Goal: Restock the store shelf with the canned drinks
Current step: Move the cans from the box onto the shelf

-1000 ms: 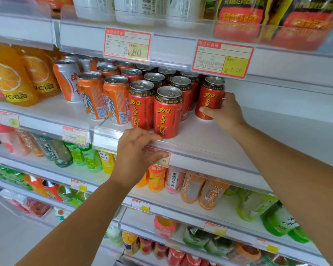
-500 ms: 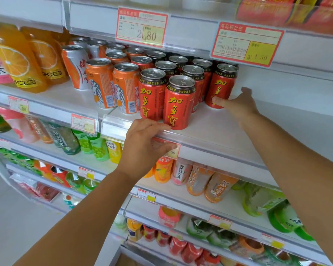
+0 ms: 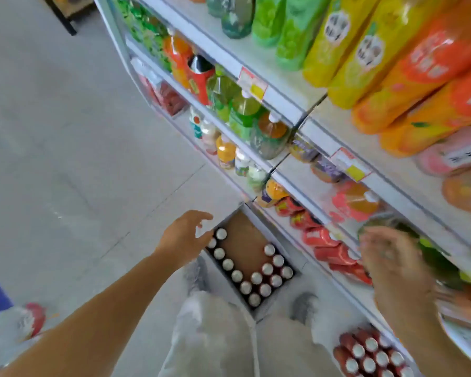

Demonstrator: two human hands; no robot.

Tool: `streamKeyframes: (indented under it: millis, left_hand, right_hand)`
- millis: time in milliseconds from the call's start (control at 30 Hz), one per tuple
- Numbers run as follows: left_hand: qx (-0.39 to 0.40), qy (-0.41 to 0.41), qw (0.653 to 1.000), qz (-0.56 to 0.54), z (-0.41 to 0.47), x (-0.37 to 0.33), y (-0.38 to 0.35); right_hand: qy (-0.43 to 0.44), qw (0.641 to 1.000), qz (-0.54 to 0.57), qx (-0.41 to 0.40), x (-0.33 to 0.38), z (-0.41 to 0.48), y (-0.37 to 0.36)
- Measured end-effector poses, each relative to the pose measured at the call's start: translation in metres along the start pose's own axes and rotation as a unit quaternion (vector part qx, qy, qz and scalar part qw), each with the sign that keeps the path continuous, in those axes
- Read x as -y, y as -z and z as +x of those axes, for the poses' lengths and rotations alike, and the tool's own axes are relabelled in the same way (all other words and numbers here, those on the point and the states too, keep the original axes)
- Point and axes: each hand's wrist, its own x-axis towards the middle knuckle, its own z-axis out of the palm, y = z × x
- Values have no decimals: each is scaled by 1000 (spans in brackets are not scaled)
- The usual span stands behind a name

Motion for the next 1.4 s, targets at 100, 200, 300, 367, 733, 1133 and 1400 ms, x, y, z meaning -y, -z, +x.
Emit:
streamKeyframes:
  millis: [100, 200, 300, 367, 733, 1133, 1400]
  left_hand:
    - [53, 109, 993, -16, 13, 65, -58]
    - [93, 156, 983, -27, 38, 120, -124]
    - [126, 167, 977, -31, 79, 161, -191]
    - [148, 162, 975, -34, 114, 187, -236]
    - [311, -230, 840, 381, 246, 285, -426]
    - [274, -177, 881, 342, 250, 297, -462]
    - [156, -19, 987, -19, 194, 180, -297]
  right_hand:
    - [-53, 975, -113, 184, -67, 21, -99]
    - [-103, 945, -179, 256, -158, 63, -187]
    - [-156, 916, -230, 289, -245, 100, -264]
    - [-187, 908, -235, 292, -299, 122, -314]
    - [-177, 856, -277, 400, -534, 126, -441]
    - [-181, 912, -205, 305, -544, 107, -451]
    - [-154, 953, -163, 205, -372, 119, -301]
